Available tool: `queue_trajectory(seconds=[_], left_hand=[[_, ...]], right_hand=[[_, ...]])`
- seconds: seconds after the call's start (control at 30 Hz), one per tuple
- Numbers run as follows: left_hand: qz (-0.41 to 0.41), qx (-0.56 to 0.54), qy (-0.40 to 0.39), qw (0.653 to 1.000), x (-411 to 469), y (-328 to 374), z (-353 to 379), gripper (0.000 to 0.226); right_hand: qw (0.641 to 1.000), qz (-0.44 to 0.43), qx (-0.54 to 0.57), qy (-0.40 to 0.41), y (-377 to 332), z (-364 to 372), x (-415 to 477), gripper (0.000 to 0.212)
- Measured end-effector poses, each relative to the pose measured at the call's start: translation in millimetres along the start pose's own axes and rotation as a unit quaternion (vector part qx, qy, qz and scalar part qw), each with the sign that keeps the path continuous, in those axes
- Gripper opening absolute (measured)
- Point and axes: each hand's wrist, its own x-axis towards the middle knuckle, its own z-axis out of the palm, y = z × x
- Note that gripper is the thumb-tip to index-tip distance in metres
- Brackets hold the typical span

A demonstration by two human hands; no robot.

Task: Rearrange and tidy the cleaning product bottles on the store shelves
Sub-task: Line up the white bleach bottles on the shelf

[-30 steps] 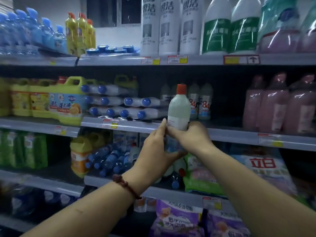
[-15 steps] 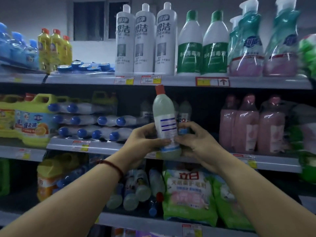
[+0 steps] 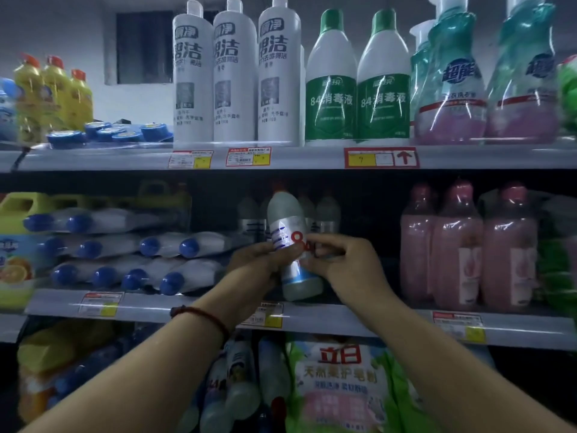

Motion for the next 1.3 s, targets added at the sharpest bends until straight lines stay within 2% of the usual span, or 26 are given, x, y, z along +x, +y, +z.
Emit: queue_trajectory(seconds=[0.13,0.2,0.37,0.57,0.7,0.8,0.87,1.03,1.1,1.17,1.3], left_hand=[[0.014,0.042,0.025,0.999,19,5,-5,0.02],[0.02,0.065,0.027,0.997,30,1,-7,0.021],[-0.004,0.125,0.039,0.991,55,-8,-16,0.026],[0.013,0.215,0.039,0.976,77,-23,-27,0.027],[0.043,0.347,0.076,0.934,89,-32,-27,0.039],[0.061,0.45,0.137,0.88,86,-33,-23,0.031],[0.058,0.469,0.18,0.863,84,-36,-24,0.029],[0.034,0.469,0.182,0.864,85,-39,-32,0.019],[0.023,0.439,0.137,0.887,88,-43,-33,0.019],[0.003,0.408,0.103,0.907,91,-46,-33,0.018],[0.0,0.377,0.096,0.921,97,-53,-37,0.029]], right_hand=[[0.997,0.069,0.036,0.002,14,5,22,0.038],[0.996,0.089,0.022,0.018,24,14,32,0.033],[0.996,0.036,-0.059,0.061,42,36,54,0.03],[0.993,0.019,-0.101,0.056,62,61,65,0.029],[0.997,0.056,-0.041,0.033,69,55,67,0.042],[0.995,0.1,-0.002,0.02,70,54,66,0.043],[0.993,0.12,0.02,0.013,71,55,67,0.04],[0.987,0.152,0.036,-0.027,70,57,67,0.044],[0.985,0.166,0.019,-0.047,69,57,70,0.047],[0.983,0.176,-0.011,-0.058,69,57,72,0.042],[0.979,0.187,-0.059,-0.053,70,60,75,0.035]])
